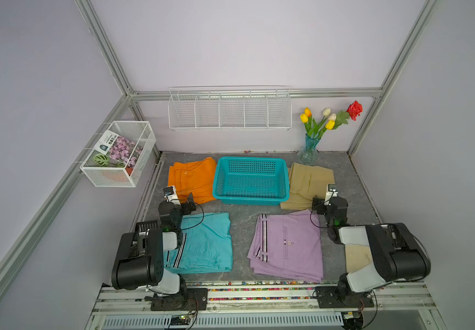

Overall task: Put the folded long pants in the basket
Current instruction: Pick up the long pant at the center of the board.

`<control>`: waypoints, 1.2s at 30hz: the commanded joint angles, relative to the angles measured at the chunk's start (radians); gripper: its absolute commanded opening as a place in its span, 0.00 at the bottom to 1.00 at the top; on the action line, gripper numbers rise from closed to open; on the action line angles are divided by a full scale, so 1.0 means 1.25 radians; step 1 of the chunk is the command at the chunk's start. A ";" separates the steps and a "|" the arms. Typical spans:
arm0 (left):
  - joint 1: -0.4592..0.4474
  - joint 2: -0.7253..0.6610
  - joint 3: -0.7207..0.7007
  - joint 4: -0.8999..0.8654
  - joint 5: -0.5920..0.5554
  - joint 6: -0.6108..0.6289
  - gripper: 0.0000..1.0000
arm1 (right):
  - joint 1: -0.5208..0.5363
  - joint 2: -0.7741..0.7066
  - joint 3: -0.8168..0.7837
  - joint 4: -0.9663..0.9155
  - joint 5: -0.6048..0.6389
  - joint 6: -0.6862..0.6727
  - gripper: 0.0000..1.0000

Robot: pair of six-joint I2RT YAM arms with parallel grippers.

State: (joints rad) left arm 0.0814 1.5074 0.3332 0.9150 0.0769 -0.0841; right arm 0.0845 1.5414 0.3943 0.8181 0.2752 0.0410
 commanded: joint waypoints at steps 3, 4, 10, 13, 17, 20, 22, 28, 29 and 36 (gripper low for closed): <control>0.005 -0.004 0.017 -0.001 0.011 0.012 1.00 | -0.003 -0.012 0.009 -0.003 -0.007 0.002 0.99; 0.004 -0.003 0.018 -0.001 0.010 0.012 1.00 | -0.004 -0.012 0.009 -0.004 -0.007 0.002 0.99; 0.005 -0.003 0.018 -0.001 0.011 0.012 1.00 | -0.004 -0.011 0.010 -0.004 -0.009 0.003 0.99; 0.005 -0.003 0.018 -0.003 0.010 0.012 1.00 | -0.004 -0.012 0.010 -0.005 -0.009 0.003 0.99; 0.005 -0.003 0.018 -0.002 0.010 0.012 1.00 | -0.005 -0.012 0.009 -0.005 -0.009 0.003 0.99; 0.005 -0.003 0.018 -0.002 0.011 0.012 1.00 | -0.005 -0.012 0.008 -0.004 -0.008 0.002 0.99; 0.005 -0.004 0.017 0.000 0.012 0.012 1.00 | -0.005 -0.015 0.007 -0.002 -0.008 0.002 0.99; -0.054 -0.151 0.150 -0.347 -0.049 0.022 1.00 | 0.097 -0.230 0.103 -0.301 0.169 -0.015 0.99; -0.069 -0.184 0.187 -0.437 -0.092 -0.032 1.00 | 0.117 -0.288 0.141 -0.418 0.174 0.028 0.99; -0.102 -0.286 0.317 -0.748 0.067 -0.240 1.00 | 0.122 -0.522 0.237 -0.853 -0.015 0.286 0.99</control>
State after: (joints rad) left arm -0.0326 1.1606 0.7551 0.1989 0.0265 -0.2382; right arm 0.2367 0.9283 0.6918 0.0994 0.3191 0.2356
